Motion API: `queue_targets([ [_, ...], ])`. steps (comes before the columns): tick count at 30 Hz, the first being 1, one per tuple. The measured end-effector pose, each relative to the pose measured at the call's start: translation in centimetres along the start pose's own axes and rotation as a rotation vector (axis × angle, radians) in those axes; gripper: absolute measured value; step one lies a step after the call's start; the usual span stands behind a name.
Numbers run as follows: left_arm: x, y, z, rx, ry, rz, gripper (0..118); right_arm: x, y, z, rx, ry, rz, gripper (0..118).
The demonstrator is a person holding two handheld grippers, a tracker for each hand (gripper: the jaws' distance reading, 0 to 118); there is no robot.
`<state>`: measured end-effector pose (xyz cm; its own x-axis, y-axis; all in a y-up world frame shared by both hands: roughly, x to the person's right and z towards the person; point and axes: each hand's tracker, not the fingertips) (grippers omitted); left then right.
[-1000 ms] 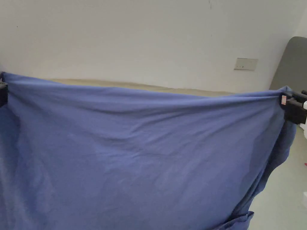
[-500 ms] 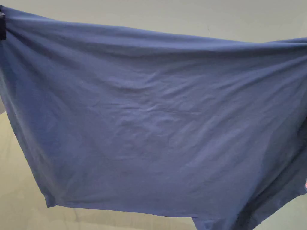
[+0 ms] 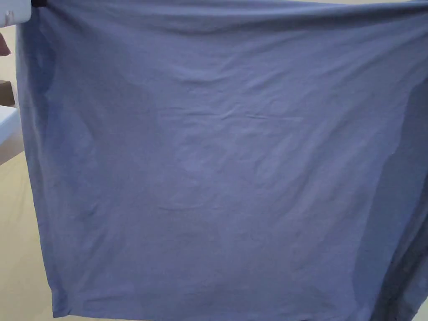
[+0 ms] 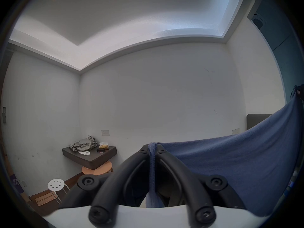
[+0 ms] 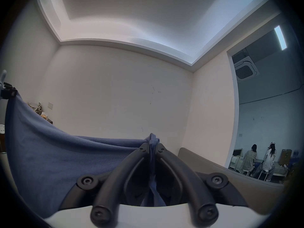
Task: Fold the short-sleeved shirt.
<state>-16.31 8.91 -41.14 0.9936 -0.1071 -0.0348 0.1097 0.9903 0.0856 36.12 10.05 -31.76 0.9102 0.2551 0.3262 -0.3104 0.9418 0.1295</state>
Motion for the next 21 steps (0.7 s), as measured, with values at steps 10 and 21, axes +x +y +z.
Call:
queue_targets([
  [10, 1.4, -1.1, -8.4, -0.040, 0.010, -0.012, 3, -1.8, -2.6, -7.9, -0.031, -0.007, -0.013, 4],
  [21, 2.6, -4.4, -17.4, -0.084, 0.040, -0.001, 3, -4.1, -6.3, -15.9, -0.126, 0.051, -0.122, 4],
])
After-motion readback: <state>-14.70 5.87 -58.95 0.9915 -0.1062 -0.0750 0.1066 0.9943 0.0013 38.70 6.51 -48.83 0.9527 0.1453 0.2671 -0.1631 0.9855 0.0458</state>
